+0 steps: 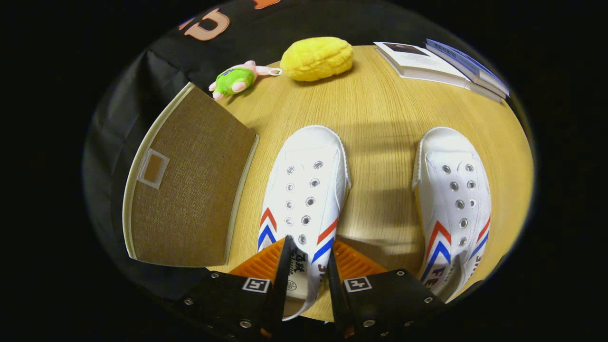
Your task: Open the storage box then place both shoes into the box .Put the left shoe in first, then the right shoe, with the right side of both shoes facing outward in a uniform manner.
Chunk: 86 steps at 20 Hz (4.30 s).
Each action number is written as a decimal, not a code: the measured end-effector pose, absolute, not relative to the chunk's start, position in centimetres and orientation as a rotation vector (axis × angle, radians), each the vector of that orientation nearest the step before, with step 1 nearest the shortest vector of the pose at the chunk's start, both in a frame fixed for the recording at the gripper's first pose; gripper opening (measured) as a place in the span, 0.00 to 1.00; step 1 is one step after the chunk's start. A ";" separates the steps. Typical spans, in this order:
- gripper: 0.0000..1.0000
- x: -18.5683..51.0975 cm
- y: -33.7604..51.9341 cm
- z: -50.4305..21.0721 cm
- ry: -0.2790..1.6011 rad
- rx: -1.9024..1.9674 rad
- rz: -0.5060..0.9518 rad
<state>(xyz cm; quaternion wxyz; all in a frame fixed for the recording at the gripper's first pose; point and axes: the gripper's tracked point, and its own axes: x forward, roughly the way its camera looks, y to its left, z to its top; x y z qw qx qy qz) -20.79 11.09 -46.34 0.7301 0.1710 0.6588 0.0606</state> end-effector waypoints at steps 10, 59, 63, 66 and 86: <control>0.07 -19.1 11.5 -41.4 1.434 0.628 0.092; 0.92 -11.7 12.2 -29.4 1.121 0.322 0.237; 0.94 -14.7 4.9 -33.0 1.190 0.307 0.077; 0.94 -17.6 -0.3 -35.8 1.243 0.265 -0.033; 0.43 -25.0 -5.5 -45.5 1.453 0.400 -0.169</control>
